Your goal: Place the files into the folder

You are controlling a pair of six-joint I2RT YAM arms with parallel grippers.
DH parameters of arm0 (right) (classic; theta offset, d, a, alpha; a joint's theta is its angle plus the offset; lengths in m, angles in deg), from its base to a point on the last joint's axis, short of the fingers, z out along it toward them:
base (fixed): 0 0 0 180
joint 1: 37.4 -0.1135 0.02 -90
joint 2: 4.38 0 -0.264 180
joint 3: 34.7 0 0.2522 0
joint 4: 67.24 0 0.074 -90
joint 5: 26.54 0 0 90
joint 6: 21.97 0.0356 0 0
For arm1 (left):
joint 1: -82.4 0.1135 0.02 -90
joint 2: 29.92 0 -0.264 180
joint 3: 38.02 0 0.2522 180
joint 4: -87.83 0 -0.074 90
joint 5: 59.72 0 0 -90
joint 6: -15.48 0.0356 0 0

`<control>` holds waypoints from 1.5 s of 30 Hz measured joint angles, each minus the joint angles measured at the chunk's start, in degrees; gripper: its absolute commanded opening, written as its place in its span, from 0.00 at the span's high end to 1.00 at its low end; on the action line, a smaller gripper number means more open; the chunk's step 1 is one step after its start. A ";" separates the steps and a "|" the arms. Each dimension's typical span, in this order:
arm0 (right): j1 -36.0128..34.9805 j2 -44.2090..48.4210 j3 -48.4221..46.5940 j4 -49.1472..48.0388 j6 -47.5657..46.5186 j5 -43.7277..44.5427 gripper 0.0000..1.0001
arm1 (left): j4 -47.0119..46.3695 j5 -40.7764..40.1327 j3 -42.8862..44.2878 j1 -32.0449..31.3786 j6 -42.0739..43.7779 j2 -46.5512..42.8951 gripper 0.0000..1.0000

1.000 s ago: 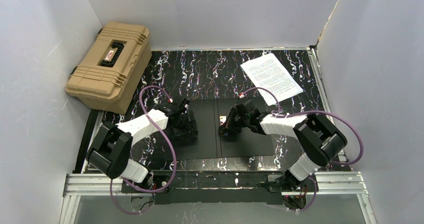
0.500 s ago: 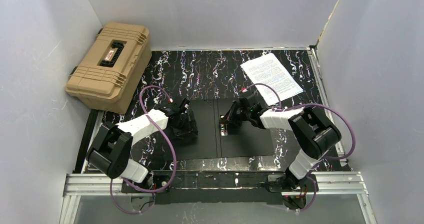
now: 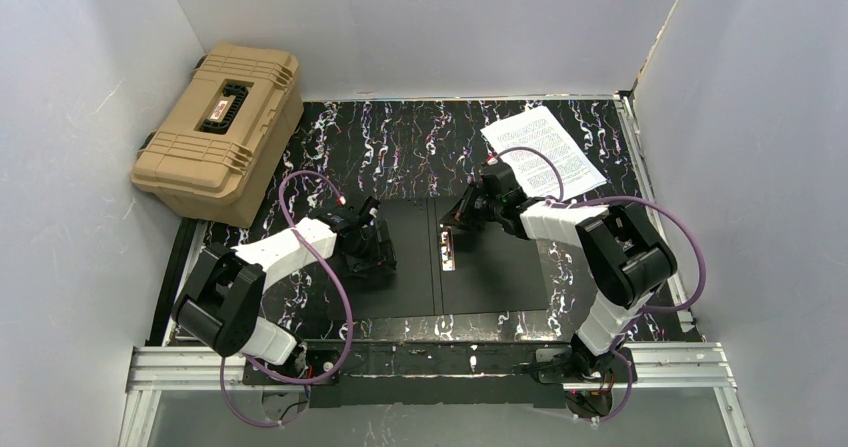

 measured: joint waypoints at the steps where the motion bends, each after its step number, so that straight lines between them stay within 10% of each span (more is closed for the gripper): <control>1: 0.24 0.07 -0.57 0.74 -0.68 0.09 0.98 | 0.07 0.02 0.04 0.00 0.09 -0.02 0.27; 30: 13.51 12.02 -18.84 29.66 -34.27 34.21 0.03 | 8.26 5.31 20.28 0.00 4.26 -7.37 0.18; 45: 23.91 -9.68 -28.44 28.26 -40.98 38.49 0.01 | 18.93 3.56 26.01 0.00 14.01 -23.61 0.10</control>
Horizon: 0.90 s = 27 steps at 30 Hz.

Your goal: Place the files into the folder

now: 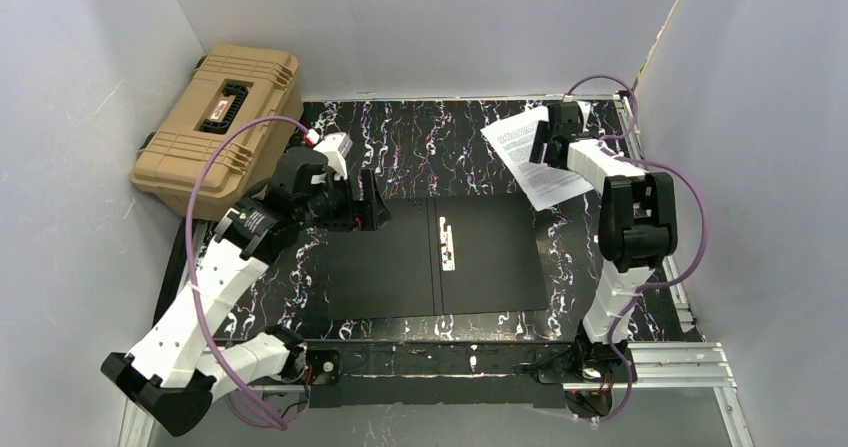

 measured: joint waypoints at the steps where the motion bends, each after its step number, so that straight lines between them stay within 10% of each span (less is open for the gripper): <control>1: 0.76 -1.03 -0.94 -0.11 0.02 -0.07 0.01 | 0.17 -0.02 0.00 0.00 0.94 -0.66 0.10; 27: 12.04 -18.34 -16.63 -1.33 1.44 -5.84 0.12 | -5.53 0.63 -11.80 0.00 10.23 -3.63 0.06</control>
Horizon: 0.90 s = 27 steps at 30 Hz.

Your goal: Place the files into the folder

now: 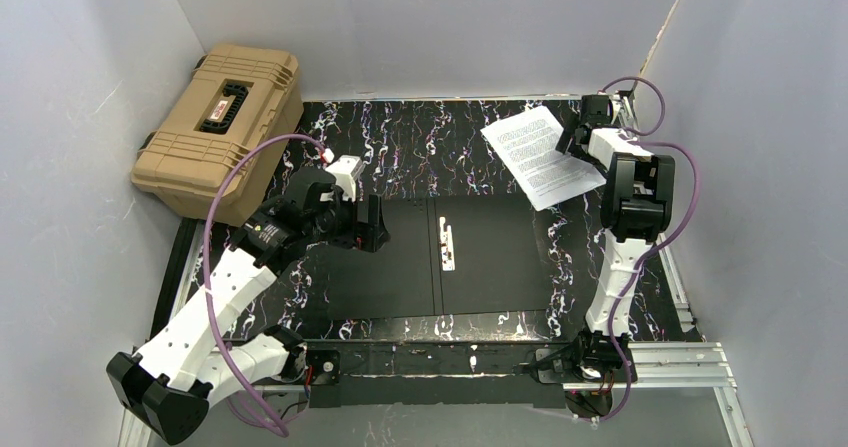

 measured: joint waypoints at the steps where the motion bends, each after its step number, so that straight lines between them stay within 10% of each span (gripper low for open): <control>1: 0.00 0.00 0.00 -0.02 0.00 -0.28 0.14 | 0.02 -0.02 -0.07 0.00 0.02 -0.04 0.06; 21: 0.39 0.94 2.60 -3.02 -0.42 -1.42 0.96 | 0.07 -1.46 -0.37 0.00 0.39 -2.29 0.05; 27: 0.37 1.90 2.93 -1.36 2.36 -2.75 0.99 | 0.09 -1.88 -0.37 0.00 0.39 -2.29 0.05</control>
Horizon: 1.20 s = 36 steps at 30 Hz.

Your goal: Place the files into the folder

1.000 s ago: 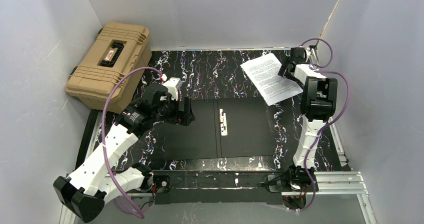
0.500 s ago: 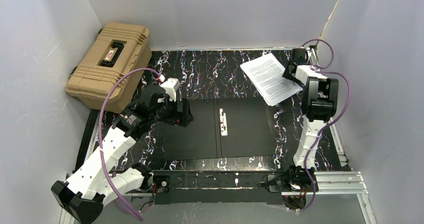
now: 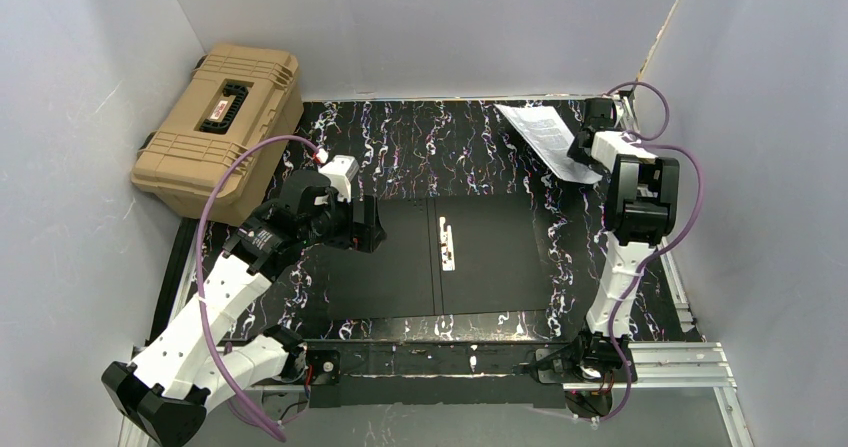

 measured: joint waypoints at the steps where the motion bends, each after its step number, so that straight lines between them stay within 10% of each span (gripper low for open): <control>1: -0.02 0.37 0.28 0.35 0.74 -0.48 0.99 | -0.02 -0.09 0.00 0.00 0.00 0.00 0.05; 21: -2.69 20.04 19.71 -6.47 15.74 -16.04 0.99 | 0.50 -4.28 -0.70 0.00 -0.28 -1.97 0.04; 36: -22.95 41.81 32.54 -7.63 17.51 -8.66 0.99 | 0.28 -11.52 -1.38 0.00 -3.30 -6.91 0.02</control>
